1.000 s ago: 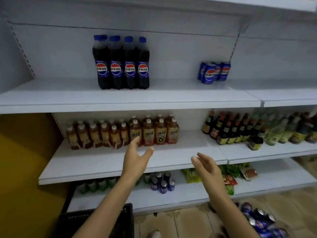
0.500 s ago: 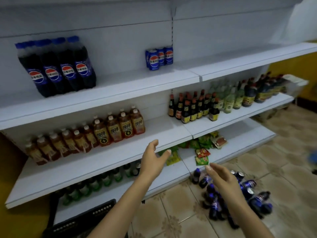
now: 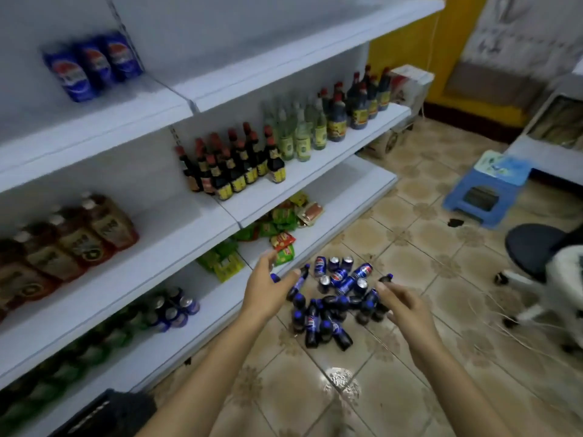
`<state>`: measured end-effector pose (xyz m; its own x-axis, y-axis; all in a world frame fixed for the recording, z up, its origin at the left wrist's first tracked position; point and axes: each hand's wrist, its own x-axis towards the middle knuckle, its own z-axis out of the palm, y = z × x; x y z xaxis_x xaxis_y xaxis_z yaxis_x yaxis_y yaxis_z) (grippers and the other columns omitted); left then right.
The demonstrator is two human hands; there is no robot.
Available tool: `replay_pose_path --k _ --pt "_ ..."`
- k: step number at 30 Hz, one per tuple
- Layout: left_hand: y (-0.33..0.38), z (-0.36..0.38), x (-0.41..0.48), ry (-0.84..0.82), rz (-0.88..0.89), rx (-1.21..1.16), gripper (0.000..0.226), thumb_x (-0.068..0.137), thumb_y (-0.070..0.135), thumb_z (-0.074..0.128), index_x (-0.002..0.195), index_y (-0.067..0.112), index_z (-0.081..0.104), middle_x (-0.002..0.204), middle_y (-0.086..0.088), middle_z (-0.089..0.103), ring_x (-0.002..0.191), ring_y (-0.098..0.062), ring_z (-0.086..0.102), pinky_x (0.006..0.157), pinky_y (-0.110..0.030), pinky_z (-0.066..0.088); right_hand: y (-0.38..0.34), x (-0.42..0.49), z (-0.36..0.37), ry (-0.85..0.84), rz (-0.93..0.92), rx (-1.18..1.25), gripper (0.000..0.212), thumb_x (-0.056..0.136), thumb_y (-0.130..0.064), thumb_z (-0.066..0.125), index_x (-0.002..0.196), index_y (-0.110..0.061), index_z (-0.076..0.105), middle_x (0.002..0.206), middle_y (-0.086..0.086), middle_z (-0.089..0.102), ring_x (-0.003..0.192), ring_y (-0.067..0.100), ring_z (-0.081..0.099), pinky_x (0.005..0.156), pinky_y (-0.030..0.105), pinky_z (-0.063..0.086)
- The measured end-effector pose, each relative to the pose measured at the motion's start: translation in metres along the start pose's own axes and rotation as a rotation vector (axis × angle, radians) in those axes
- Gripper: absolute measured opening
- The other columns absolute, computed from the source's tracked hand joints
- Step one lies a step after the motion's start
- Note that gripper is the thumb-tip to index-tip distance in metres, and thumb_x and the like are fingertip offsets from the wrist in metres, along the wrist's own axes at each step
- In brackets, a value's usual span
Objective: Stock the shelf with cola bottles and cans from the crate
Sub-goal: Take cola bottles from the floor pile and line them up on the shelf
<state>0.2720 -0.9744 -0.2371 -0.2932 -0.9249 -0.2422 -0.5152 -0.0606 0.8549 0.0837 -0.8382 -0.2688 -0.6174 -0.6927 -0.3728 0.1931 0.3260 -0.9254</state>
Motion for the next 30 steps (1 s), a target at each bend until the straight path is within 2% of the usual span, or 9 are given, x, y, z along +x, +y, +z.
replay_pose_path --k 6,10,14,18,22,25,27,29,30 --pt "-0.011 0.049 0.035 -0.118 -0.094 0.037 0.063 0.088 0.031 0.066 0.142 0.016 0.036 0.144 0.001 0.043 0.129 -0.016 0.043 0.095 -0.025 0.034 0.031 0.032 -0.037 0.094 0.143 -0.031 0.037 0.084 -0.041 0.067 0.111 -0.016 0.063 0.110 -0.002 0.065 0.105 0.016 0.061 0.086 0.031 0.046" --pt "-0.026 0.066 0.074 -0.177 -0.130 0.024 0.053 0.088 0.022 0.067 0.135 0.015 0.044 0.107 0.018 0.052 0.093 0.001 0.050 0.086 -0.021 0.034 0.045 0.055 -0.033 0.100 0.264 -0.067 0.032 0.085 -0.041 0.066 0.108 -0.019 0.063 0.113 0.001 0.064 0.107 0.018 0.060 0.085 0.032 0.046" --pt "-0.061 0.082 0.129 -0.254 -0.252 0.004 0.059 0.086 0.025 0.069 0.137 0.014 0.042 0.130 0.000 0.051 0.111 -0.012 0.048 0.092 -0.024 0.035 0.069 0.092 -0.015 0.133 0.394 -0.082 0.019 0.087 -0.037 0.066 0.098 -0.021 0.062 0.112 0.005 0.065 0.100 0.019 0.063 0.086 0.038 0.048" --pt "-0.127 0.113 0.186 -0.360 -0.364 0.078 0.050 0.085 0.016 0.069 0.130 0.009 0.047 0.118 -0.003 0.055 0.098 -0.011 0.050 0.081 -0.019 0.038 0.115 0.147 0.006 0.175 0.601 -0.052 0.025 0.089 -0.036 0.065 0.099 -0.013 0.062 0.104 0.009 0.069 0.095 0.020 0.066 0.093 0.043 0.048" --pt "-0.204 0.156 0.224 -0.428 -0.499 0.092 0.042 0.081 0.014 0.072 0.117 0.009 0.054 0.110 -0.003 0.061 0.096 -0.015 0.058 0.067 -0.017 0.041 0.192 0.207 0.028 0.220 0.798 0.040 0.027 0.089 -0.036 0.066 0.097 -0.010 0.064 0.094 0.010 0.070 0.085 0.023 0.066 0.079 0.036 0.050" --pt "-0.270 0.201 0.246 -0.510 -0.568 0.077 0.054 0.066 0.030 0.076 0.113 0.019 0.051 0.109 0.000 0.061 0.096 -0.016 0.058 0.080 -0.028 0.047 0.263 0.259 0.044 0.218 0.943 0.178 0.028 0.092 -0.034 0.061 0.105 -0.009 0.061 0.089 0.011 0.066 0.077 0.023 0.064 0.071 0.035 0.049" --pt "-0.323 0.236 0.256 -0.515 -0.659 0.065 0.046 0.061 0.037 0.068 0.103 0.030 0.052 0.105 -0.001 0.064 0.096 -0.018 0.060 0.083 -0.030 0.047 0.318 0.294 0.053 0.214 1.044 0.243 0.031 0.094 -0.036 0.057 0.107 -0.009 0.058 0.090 0.012 0.063 0.077 0.024 0.062 0.071 0.037 0.050" --pt "-0.366 0.266 0.267 -0.552 -0.699 0.089 0.039 0.067 0.028 0.075 0.098 0.030 0.052 0.096 0.002 0.062 0.097 -0.019 0.057 0.074 -0.027 0.044 0.369 0.325 0.058 0.212 1.101 0.233 0.028 0.095 -0.036 0.056 0.100 -0.008 0.058 0.088 0.013 0.063 0.076 0.025 0.060 0.074 0.038 0.049" --pt "-0.390 0.282 0.274 -0.591 -0.659 0.125 0.046 0.072 0.020 0.079 0.107 0.029 0.051 0.099 0.007 0.058 0.101 -0.017 0.054 0.072 -0.026 0.041 0.398 0.341 0.061 0.203 1.116 0.228 0.026 0.095 -0.034 0.057 0.095 -0.008 0.058 0.085 0.013 0.061 0.074 0.025 0.058 0.073 0.037 0.048"
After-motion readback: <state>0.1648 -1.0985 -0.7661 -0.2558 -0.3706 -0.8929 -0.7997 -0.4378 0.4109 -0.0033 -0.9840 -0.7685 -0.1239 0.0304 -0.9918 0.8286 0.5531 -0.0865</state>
